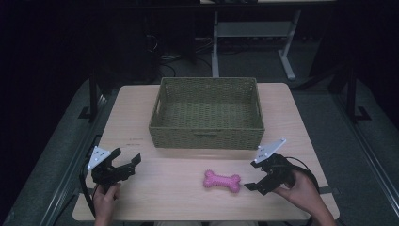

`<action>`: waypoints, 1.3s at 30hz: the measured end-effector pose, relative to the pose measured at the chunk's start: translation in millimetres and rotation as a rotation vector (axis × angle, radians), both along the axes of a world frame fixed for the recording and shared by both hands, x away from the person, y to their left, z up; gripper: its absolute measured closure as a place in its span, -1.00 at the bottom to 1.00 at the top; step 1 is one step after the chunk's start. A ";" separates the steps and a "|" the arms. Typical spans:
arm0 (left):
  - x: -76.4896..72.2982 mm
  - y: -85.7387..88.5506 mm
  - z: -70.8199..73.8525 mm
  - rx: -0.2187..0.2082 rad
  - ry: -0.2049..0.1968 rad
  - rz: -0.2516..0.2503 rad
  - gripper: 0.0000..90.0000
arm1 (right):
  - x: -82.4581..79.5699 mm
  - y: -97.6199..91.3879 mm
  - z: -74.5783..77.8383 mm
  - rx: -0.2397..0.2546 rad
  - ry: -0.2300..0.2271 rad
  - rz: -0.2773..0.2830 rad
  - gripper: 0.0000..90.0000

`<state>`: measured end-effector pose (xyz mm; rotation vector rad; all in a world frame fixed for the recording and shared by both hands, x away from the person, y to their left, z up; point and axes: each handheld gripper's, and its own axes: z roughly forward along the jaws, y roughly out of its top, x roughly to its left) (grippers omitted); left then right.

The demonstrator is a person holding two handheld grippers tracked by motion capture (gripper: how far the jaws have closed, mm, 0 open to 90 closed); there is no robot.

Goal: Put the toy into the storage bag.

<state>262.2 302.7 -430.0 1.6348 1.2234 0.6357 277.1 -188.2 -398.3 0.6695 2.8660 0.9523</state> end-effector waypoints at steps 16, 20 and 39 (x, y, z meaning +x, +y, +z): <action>-0.8 2.4 0.5 -0.002 -0.002 0.004 -0.71 | 10.5 20.8 7.4 -0.032 0.014 0.062 -0.60; -0.8 2.0 0.6 -0.002 -0.004 0.005 -0.71 | 12.0 25.5 9.3 -0.040 0.013 0.076 -0.60; -1.1 2.4 0.9 -0.004 -0.003 0.004 -0.71 | 19.0 47.4 11.7 -0.078 0.025 0.133 -0.61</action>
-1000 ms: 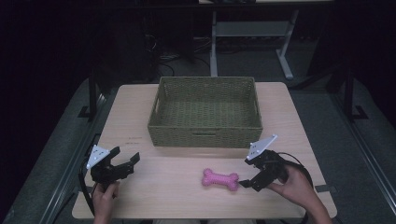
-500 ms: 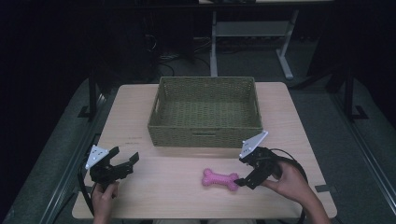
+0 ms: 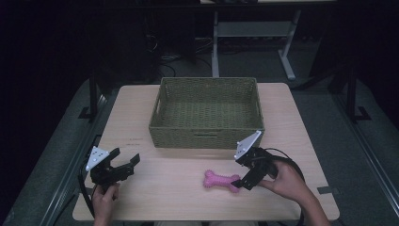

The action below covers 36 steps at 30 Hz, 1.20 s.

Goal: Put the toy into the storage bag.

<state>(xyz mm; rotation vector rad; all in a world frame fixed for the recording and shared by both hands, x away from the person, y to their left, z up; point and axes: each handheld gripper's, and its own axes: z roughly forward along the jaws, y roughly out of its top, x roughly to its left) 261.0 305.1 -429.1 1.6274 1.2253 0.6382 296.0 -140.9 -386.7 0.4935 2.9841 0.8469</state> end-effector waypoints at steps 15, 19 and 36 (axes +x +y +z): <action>-0.3 1.2 0.4 -0.004 -0.002 0.005 -0.71 | 4.4 14.0 -2.0 -0.025 0.007 0.035 -0.61; -0.3 0.8 0.5 -0.001 -0.002 0.004 -0.71 | 5.5 15.6 -2.9 -0.027 0.010 0.041 -0.61; -0.7 1.4 0.7 -0.007 -0.002 0.005 -0.71 | 9.3 29.4 -10.6 -0.058 0.030 0.066 -0.60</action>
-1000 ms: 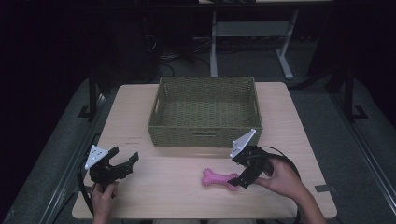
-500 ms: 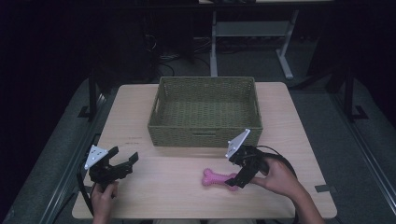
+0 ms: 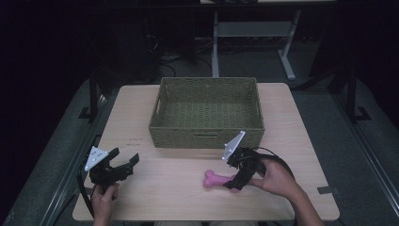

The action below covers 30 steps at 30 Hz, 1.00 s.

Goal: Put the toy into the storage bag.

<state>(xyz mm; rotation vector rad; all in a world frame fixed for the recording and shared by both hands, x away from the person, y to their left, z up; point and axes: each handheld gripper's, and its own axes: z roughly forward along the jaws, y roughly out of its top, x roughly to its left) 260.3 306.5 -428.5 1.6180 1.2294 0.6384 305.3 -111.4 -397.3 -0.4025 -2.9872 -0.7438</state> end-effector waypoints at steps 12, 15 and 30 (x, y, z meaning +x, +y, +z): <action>0.0 0.9 0.0 -0.001 -0.001 -0.001 -0.71 | 3.8 15.7 -11.0 -0.038 0.006 0.024 -0.52; -0.1 0.7 0.0 -0.001 -0.002 -0.001 -0.71 | 4.4 18.6 -13.8 -0.053 0.009 0.028 -0.50; -0.5 1.1 0.2 -0.005 -0.001 0.001 -0.71 | 6.1 24.4 -24.7 -0.080 0.017 0.040 -0.35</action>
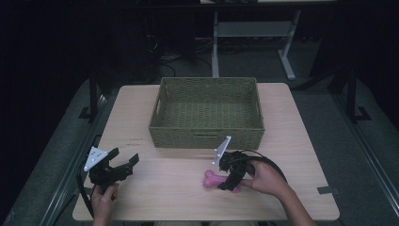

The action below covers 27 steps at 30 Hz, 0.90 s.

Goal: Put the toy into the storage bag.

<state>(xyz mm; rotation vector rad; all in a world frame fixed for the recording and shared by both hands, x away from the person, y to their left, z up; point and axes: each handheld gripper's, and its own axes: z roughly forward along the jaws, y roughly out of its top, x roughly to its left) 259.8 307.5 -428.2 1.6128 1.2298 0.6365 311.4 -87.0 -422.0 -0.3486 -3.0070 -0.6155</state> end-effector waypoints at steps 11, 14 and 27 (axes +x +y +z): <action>-0.2 0.3 0.1 0.001 0.000 0.000 -0.71 | 0.2 1.2 -6.6 -0.015 0.006 0.002 -0.21; -0.2 0.5 0.1 0.000 0.000 -0.001 -0.71 | 0.1 1.6 -8.3 -0.018 0.008 0.003 -0.18; -0.3 1.1 0.2 0.001 -0.001 0.000 -0.71 | -1.0 5.7 -12.9 -0.034 -0.016 0.017 0.00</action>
